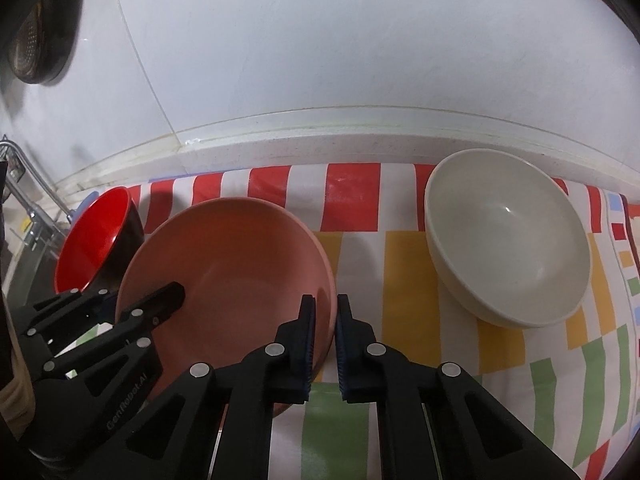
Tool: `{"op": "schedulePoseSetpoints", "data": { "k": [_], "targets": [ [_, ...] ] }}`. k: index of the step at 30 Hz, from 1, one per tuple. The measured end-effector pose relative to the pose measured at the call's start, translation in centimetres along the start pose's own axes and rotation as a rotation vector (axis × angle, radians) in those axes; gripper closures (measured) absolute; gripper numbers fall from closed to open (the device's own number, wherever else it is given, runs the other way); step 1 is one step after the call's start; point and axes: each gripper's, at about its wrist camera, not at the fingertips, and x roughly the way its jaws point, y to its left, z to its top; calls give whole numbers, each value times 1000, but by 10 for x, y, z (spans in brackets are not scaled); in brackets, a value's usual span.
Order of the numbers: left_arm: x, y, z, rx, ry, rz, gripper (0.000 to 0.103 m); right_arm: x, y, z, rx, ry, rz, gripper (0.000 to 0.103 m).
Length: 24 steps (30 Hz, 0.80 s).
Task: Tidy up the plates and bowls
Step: 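Reach the left tool to the pink bowl and grip its rim, then lift the pink bowl with the left tool and carry it beside the plate stack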
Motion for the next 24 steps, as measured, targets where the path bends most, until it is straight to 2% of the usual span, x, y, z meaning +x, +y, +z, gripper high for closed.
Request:
{"op": "schedulePoseSetpoints", "data": {
  "k": [7, 16, 24],
  "targets": [
    [-25, -6, -6, 11, -35, -31, 87, -14, -1, -6, 13, -3, -2, 92],
    [-65, -34, -24, 58, -75, -108, 87, -74, -11, -24, 22, -54, -48, 92],
    [-103, -67, -58, 129, -84, -166, 87, -116, -21, -50, 53, -81, -95, 92]
  ]
}}
